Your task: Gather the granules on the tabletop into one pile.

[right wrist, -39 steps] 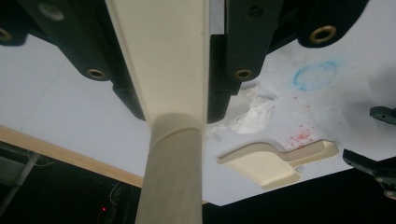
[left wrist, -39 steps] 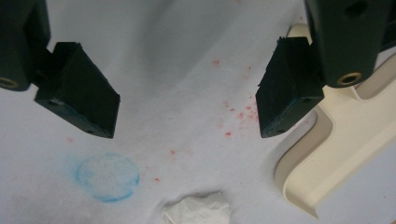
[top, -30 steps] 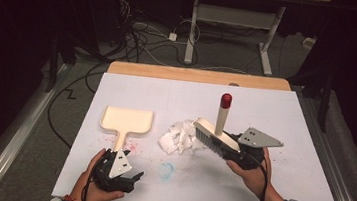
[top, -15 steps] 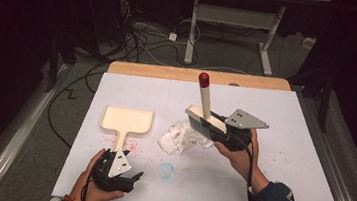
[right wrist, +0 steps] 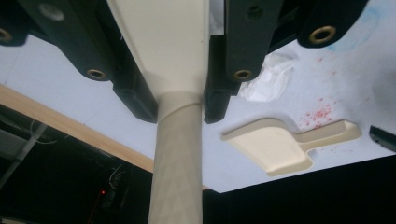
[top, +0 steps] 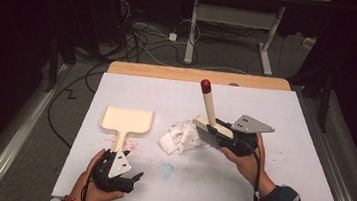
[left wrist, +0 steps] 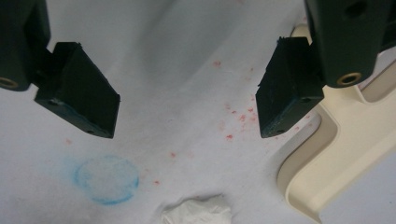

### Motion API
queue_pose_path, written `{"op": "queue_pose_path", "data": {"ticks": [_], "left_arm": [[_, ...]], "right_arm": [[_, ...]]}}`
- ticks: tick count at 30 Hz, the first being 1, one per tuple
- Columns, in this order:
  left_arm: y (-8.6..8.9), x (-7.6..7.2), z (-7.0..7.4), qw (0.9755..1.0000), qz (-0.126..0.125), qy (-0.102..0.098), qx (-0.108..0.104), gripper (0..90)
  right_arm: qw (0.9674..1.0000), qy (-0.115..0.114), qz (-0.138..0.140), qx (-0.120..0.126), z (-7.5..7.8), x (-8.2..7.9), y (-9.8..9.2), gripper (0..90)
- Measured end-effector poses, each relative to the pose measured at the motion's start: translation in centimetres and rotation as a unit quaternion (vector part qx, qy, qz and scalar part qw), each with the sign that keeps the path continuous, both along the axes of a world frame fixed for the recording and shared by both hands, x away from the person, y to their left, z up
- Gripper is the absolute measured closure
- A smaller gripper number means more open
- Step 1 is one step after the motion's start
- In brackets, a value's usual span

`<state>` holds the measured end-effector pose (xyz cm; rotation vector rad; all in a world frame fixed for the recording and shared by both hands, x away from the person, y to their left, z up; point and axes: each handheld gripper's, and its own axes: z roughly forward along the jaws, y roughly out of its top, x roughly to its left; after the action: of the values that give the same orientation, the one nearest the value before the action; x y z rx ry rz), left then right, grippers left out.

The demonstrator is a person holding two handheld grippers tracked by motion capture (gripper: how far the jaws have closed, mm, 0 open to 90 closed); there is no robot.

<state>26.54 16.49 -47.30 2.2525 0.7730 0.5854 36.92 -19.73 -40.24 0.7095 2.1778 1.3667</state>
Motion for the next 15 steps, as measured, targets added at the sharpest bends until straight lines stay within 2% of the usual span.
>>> {"op": "queue_pose_path", "data": {"ticks": [3, 4, 8, 11, 14, 15], "left_arm": [[-0.1, 0.1, 0.0, 1.0, 0.0, 0.001, 0.003, 20.8], [-0.1, 0.1, 0.0, 1.0, -0.001, -0.005, 0.006, 20.8], [-0.1, 0.0, 0.1, 1.0, -0.002, -0.006, 0.004, 20.9], [-0.1, 0.0, 0.0, 1.0, -0.003, -0.005, 0.006, 20.9], [-0.1, 0.0, 0.0, 1.0, -0.003, 0.0, 0.005, 20.9], [-0.1, 0.0, 0.1, 1.0, -0.005, -0.004, 0.006, 20.9]], "right_arm": [[0.9999, 0.009, 0.002, -0.006, -0.4, -0.3, -1.0, 67.8], [0.9999, 0.012, 0.005, -0.004, -0.5, -0.3, -1.3, 67.8], [0.9998, 0.015, 0.005, 0.015, -1.2, -0.8, -2.7, 67.8], [0.9999, 0.011, 0.004, 0.005, -1.6, -1.3, -3.7, 67.7], [0.9999, 0.017, 0.003, -0.002, -1.7, -2.0, -4.6, 67.7], [0.9998, 0.017, 0.001, -0.004, -1.7, -2.2, -4.9, 67.7]]}}
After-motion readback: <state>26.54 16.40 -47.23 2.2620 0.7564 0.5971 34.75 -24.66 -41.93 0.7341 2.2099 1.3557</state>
